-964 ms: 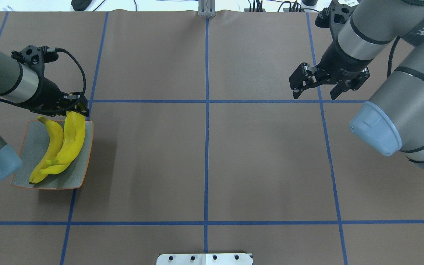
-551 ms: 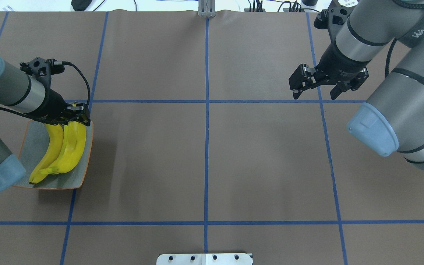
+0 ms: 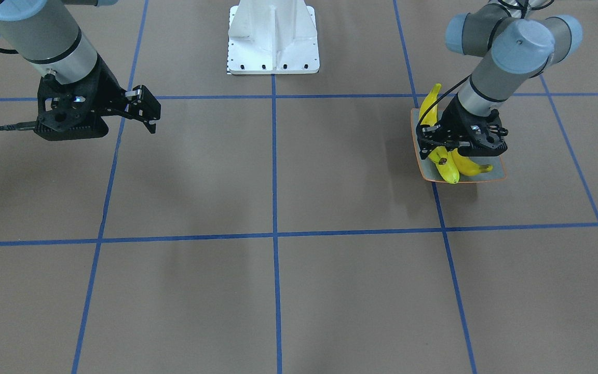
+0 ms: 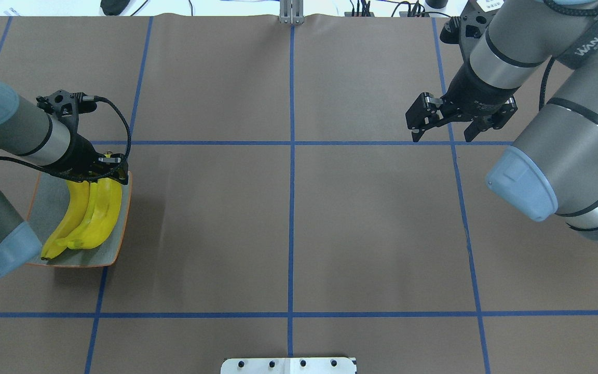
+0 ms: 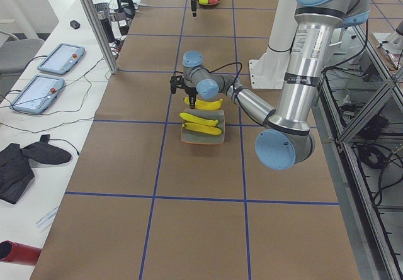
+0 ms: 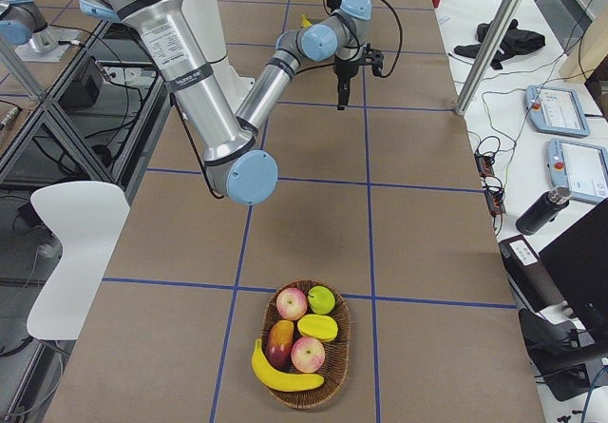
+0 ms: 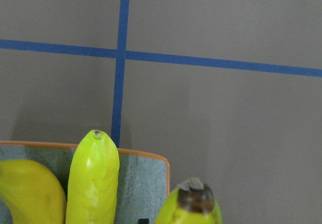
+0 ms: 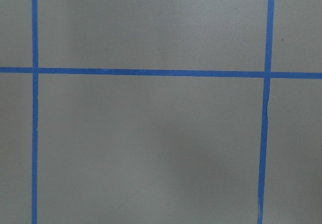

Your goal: Transfer all bananas from basket to plate

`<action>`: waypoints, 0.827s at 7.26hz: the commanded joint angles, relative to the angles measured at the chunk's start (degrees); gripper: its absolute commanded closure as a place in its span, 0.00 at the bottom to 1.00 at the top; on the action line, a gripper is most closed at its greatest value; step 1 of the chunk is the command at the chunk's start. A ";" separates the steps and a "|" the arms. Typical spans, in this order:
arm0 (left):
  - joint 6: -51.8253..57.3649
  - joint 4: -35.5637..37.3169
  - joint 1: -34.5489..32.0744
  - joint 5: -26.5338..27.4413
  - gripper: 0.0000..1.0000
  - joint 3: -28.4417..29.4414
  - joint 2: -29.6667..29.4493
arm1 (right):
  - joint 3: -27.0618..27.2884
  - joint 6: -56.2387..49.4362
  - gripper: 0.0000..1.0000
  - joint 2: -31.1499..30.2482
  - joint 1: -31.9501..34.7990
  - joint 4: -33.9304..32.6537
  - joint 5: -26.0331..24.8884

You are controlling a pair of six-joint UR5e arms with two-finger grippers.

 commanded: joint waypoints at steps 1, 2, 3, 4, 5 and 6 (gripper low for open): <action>1.30 -0.16 0.10 0.29 1.00 1.00 0.01 | -0.21 0.04 0.00 0.08 -0.53 0.05 -0.59; 1.40 -0.07 0.10 0.20 1.00 1.18 0.09 | -0.21 0.04 0.00 0.08 -0.54 0.05 -0.50; 1.49 -0.16 0.10 0.29 1.00 1.44 0.09 | -0.12 0.12 0.00 0.08 -0.71 0.05 -0.59; 1.57 -0.16 0.10 0.29 1.00 1.88 0.09 | -0.12 0.21 0.00 0.08 -0.80 0.05 -0.59; 1.57 -0.16 0.10 0.29 1.00 1.88 0.09 | -0.12 0.30 0.00 0.08 -0.89 0.05 -0.59; 3.23 -0.16 0.19 0.29 1.00 2.15 0.09 | -0.12 0.30 0.01 0.08 -0.89 0.05 -0.59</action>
